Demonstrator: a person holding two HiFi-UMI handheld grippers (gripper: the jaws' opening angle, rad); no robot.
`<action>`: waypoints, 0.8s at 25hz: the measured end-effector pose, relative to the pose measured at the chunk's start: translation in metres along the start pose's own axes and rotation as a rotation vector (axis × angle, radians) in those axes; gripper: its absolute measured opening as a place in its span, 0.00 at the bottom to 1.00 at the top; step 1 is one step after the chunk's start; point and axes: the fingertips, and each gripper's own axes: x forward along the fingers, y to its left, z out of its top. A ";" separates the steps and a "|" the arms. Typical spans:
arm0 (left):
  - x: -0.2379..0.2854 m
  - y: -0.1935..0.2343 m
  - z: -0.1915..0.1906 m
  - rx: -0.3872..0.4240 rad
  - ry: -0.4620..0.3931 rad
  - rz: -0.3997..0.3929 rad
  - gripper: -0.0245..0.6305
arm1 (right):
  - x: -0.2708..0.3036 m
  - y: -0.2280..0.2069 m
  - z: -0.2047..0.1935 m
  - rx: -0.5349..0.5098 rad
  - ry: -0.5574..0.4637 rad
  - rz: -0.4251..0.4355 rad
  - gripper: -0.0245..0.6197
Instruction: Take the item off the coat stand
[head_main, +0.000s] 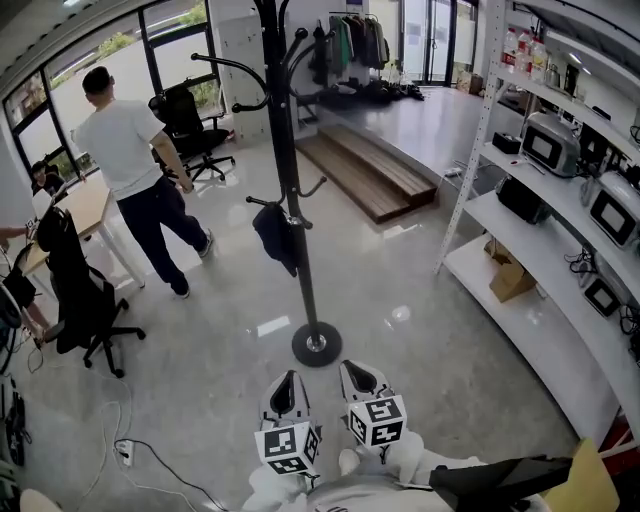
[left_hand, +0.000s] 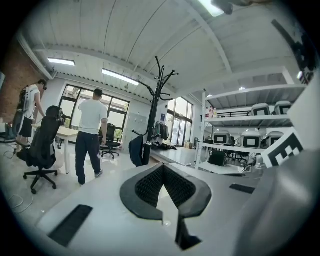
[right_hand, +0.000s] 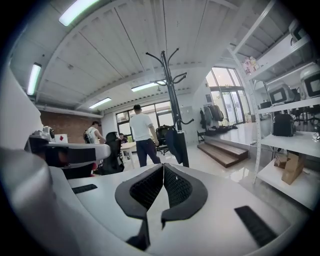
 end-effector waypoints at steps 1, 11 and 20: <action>0.008 0.001 -0.001 -0.003 0.003 0.006 0.04 | 0.006 -0.003 0.000 -0.001 0.004 0.006 0.06; 0.054 0.007 -0.006 -0.011 0.039 0.051 0.04 | 0.048 -0.034 -0.001 0.019 0.042 0.033 0.06; 0.075 0.033 -0.005 -0.016 0.037 0.087 0.04 | 0.077 -0.035 -0.007 0.024 0.067 0.048 0.06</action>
